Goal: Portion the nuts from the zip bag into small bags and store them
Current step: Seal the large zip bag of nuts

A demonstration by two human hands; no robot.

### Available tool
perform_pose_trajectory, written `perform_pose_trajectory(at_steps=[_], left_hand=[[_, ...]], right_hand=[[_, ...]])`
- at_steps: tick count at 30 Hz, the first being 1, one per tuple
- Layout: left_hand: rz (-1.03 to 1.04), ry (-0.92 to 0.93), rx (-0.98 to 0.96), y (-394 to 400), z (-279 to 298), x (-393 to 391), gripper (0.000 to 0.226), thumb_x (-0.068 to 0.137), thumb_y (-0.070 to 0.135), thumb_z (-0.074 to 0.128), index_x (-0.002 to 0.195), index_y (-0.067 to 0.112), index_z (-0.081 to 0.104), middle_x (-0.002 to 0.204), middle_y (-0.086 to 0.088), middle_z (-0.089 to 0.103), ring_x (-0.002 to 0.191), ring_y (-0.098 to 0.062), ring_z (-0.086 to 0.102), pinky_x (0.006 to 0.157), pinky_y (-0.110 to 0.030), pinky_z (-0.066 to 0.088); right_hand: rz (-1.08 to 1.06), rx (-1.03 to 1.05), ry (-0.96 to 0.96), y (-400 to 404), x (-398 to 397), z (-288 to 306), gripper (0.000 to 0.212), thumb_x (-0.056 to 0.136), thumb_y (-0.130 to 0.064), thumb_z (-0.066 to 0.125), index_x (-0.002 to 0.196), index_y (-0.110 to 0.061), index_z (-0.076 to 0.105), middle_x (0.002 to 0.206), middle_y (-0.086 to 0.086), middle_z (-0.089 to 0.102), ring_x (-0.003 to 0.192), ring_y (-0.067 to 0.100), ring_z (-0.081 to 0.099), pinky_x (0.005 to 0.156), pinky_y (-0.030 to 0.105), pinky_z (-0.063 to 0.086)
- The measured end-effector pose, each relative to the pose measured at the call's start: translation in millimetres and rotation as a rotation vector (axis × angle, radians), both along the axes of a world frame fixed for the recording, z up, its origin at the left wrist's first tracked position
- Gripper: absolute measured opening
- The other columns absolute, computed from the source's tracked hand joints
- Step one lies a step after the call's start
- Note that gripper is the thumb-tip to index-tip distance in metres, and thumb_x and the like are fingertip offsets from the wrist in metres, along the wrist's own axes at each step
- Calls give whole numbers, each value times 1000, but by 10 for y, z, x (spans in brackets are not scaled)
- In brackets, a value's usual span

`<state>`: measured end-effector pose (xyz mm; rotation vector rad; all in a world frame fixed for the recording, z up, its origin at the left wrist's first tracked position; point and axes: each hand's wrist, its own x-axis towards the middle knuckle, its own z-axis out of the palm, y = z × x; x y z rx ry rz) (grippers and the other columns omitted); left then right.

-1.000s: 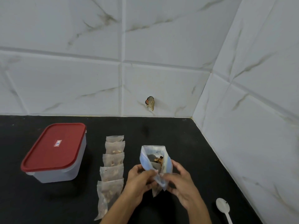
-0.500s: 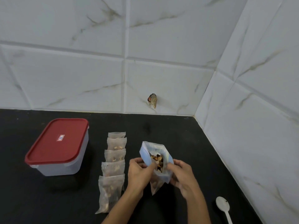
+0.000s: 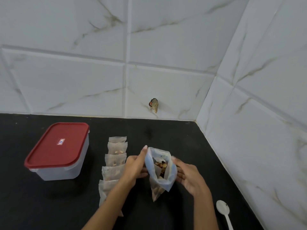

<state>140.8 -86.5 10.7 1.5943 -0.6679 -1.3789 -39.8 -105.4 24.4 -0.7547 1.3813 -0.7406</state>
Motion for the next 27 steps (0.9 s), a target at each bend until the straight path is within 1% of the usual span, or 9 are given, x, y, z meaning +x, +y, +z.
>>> perform_pose_trajectory(at_steps=[2,5,8,11,13,16,20,24,27], left_hand=[[-21,158,80,-120,46,43,48,87,43,65,109,1,62,99,-17,69,88,-29,68,63,-34,55],[-85,189,134,-205,71,44,36,80,19,76,107,1,60,99,-16,68,87,-28,67,64,-37,56],[-69,-18,-2,-236,0,-10,15,76,4,75,86,8,65,89,-12,69,85,-26,67,77,-44,58],[-58,-440,-167,-216,-46,-36,17,78,3,69,78,19,63,82,-1,65,79,-15,62,69,-31,55],[-67,-596,-232,-181,-51,-42,23,78,0,67,76,22,61,82,2,62,76,-8,58,62,-21,49],[-127,-605,-311,-199,-77,-4,24,72,3,70,77,25,62,90,-1,64,80,-12,61,64,-24,53],[-229,-354,-326,-231,21,22,14,77,21,74,88,18,65,89,-1,66,81,-14,63,66,-26,52],[-238,-306,-297,-307,99,16,27,79,38,73,86,13,67,86,-5,68,80,-17,65,70,-29,52],[-338,-390,-270,-370,119,68,28,74,31,80,88,12,64,90,-6,67,84,-18,66,67,-26,53]], right_hand=[[-48,39,-2,-80,28,-25,37,86,-37,66,99,-3,68,97,16,72,94,29,67,86,41,54],[-74,59,9,-158,73,-61,28,86,-21,68,103,1,66,99,19,69,93,31,66,78,42,56],[-111,-42,117,-151,119,-118,22,78,-2,70,99,0,67,94,15,69,85,26,66,67,35,55],[-169,-382,675,-112,191,-142,13,78,-5,68,86,-15,64,87,0,64,80,15,61,61,24,44],[-192,-570,851,-91,216,-150,17,78,-5,66,76,-20,60,87,2,62,77,15,59,56,21,40],[-164,-465,673,-156,158,-93,23,75,1,66,85,-18,56,93,5,59,83,17,58,60,23,43],[-6,-153,240,-282,65,40,56,72,-9,72,124,-8,52,111,11,61,100,23,61,81,40,54],[51,-62,89,-320,74,195,35,86,-37,65,103,-7,68,98,14,71,92,27,68,73,39,56],[59,-127,186,-365,86,223,28,87,-29,66,102,-6,67,99,13,70,91,25,66,78,41,56]])
